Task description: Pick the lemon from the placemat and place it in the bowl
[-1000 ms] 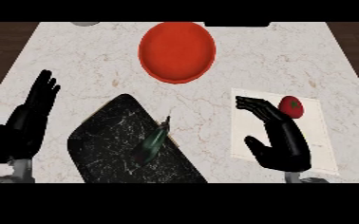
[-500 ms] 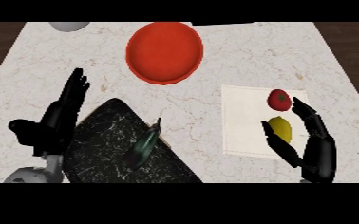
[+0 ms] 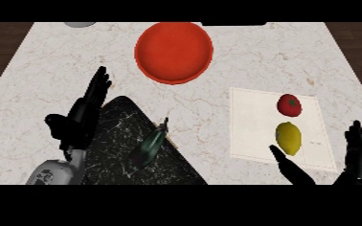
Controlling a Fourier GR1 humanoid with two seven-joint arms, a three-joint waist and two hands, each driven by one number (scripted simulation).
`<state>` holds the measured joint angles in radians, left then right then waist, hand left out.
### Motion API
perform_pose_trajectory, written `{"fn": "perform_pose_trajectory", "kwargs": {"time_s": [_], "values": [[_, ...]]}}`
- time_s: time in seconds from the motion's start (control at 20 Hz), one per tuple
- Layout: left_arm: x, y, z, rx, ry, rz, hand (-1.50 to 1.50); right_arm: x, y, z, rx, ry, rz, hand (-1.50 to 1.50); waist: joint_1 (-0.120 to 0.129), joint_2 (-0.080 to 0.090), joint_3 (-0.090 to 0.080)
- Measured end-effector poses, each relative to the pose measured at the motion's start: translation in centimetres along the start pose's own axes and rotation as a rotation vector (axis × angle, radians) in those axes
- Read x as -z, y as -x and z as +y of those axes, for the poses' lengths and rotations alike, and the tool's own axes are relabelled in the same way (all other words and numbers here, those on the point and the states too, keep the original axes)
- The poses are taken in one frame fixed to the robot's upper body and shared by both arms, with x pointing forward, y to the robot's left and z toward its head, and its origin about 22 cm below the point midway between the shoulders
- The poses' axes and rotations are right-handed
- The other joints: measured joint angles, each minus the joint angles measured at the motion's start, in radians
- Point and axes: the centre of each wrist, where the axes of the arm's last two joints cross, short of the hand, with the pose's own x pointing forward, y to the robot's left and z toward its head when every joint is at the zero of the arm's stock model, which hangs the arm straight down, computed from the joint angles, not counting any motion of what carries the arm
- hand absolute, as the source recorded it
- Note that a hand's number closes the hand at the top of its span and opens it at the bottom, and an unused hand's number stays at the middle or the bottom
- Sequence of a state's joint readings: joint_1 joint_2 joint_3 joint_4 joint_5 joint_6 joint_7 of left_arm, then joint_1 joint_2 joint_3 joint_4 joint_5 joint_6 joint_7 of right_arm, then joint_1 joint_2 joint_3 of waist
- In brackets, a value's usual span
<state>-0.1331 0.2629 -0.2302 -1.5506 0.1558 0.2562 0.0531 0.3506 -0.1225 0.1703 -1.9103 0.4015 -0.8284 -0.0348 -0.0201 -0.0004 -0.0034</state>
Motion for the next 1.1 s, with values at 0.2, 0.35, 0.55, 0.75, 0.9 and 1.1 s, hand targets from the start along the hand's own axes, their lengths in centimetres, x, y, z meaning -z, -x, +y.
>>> {"fn": "perform_pose_trajectory", "kwargs": {"time_s": [0.2, 0.35, 0.55, 0.75, 0.9, 1.1], "values": [[0.3, -0.3, 0.1, 0.0, 0.003, -0.009, 0.0, 0.9, -2.1, -2.3, -0.073, -0.009, 0.08, -1.5, 0.01, 0.001, 0.0], [0.4, -0.2, -0.5, -0.001, 0.01, -0.009, 0.0, 2.0, -3.6, -2.7, -0.101, -0.05, 0.161, -1.5, 0.017, 0.002, 0.0], [0.7, -0.5, -0.3, -0.003, 0.017, -0.01, 0.0, 3.4, -5.0, -2.7, -0.15, -0.131, 0.291, -1.5, 0.024, 0.003, 0.001], [0.6, -0.4, -1.0, -0.003, 0.015, -0.012, 0.0, 4.6, -5.1, -2.0, -0.206, -0.204, 0.405, -1.5, 0.025, 0.002, 0.002], [0.7, -0.4, -0.9, -0.003, 0.015, -0.012, 0.0, 5.5, -4.8, -1.2, -0.229, -0.253, 0.466, -1.5, 0.023, 0.002, 0.003], [0.7, 0.0, -0.8, -0.003, 0.017, -0.007, 0.0, 4.9, -3.7, -0.8, -0.239, -0.297, 0.496, -1.5, 0.02, 0.001, 0.003]]}}
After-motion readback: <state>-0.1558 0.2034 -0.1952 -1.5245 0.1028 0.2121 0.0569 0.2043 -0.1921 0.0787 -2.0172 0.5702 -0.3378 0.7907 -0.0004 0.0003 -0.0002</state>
